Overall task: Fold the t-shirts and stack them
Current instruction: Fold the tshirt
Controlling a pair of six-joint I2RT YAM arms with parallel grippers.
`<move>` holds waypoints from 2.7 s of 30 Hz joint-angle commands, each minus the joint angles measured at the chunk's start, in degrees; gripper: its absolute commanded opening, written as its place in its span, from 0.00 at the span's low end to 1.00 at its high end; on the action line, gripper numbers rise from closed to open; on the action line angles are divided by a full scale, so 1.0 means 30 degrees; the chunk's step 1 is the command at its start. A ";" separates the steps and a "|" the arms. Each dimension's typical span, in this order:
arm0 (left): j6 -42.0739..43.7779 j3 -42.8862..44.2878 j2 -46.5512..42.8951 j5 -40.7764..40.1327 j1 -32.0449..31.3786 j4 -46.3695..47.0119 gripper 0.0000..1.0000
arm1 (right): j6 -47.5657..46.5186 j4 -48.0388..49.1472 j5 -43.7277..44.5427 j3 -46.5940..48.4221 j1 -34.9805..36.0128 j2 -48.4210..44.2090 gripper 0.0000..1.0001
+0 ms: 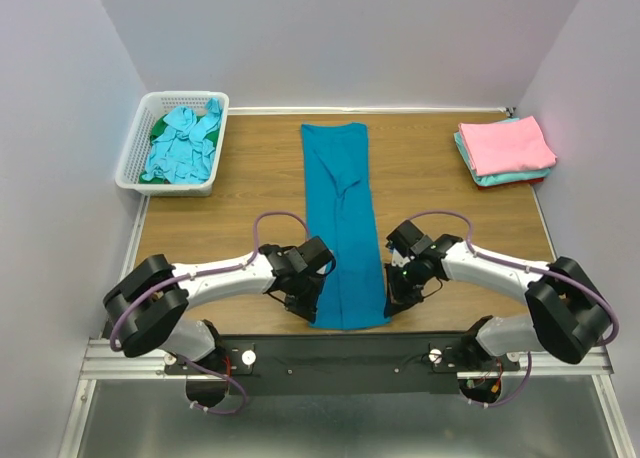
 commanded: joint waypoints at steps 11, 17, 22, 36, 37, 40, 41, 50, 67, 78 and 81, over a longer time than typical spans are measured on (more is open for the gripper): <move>0.2833 0.5435 0.0567 -0.3219 0.6707 0.1224 0.00 | -0.3440 -0.1869 0.6292 1.0050 -0.2529 0.3761 0.01; 0.4299 0.8977 0.3525 -0.3838 0.8646 0.2717 0.00 | -0.5230 -0.1898 0.6939 1.5069 -0.4112 0.7687 0.01; 0.5001 1.0623 0.5316 -0.4953 0.9673 0.3744 0.00 | -0.5965 -0.1869 0.6939 1.8175 -0.5257 1.0208 0.01; 0.5208 1.2531 0.9186 -0.4572 1.0670 0.5210 0.00 | -0.6786 -0.1723 0.5974 2.2691 -0.5903 1.5161 0.01; 0.5121 1.2443 0.9215 -0.4544 1.0670 0.5297 0.00 | -0.6786 -0.1636 0.6001 2.2692 -0.5903 1.5395 0.01; 0.5090 1.2207 0.9449 -0.4573 1.0699 0.5881 0.00 | -0.6874 -0.1518 0.6177 2.2692 -0.5903 1.5747 0.01; 0.5119 1.2266 0.9595 -0.4573 1.0670 0.5942 0.00 | -0.6845 -0.1518 0.6235 2.2721 -0.5903 1.5807 0.01; 0.4857 1.1686 0.8258 -0.5325 1.0612 0.5824 0.58 | -0.6728 -0.1459 0.8164 2.1231 -0.5641 1.3353 0.36; 0.1487 0.7521 0.7485 -0.4575 0.6364 0.7494 0.31 | -0.5293 0.4133 0.5153 1.7653 -0.2446 1.2671 0.14; 0.1663 0.6058 0.8543 -0.2231 0.6364 0.7173 0.29 | -0.5524 0.4810 0.6174 1.9525 -0.2504 1.5571 0.14; 0.1634 0.5267 0.8076 -0.1938 0.6334 0.7231 0.29 | -0.6197 0.4781 0.8133 2.1251 -0.2737 1.6479 0.14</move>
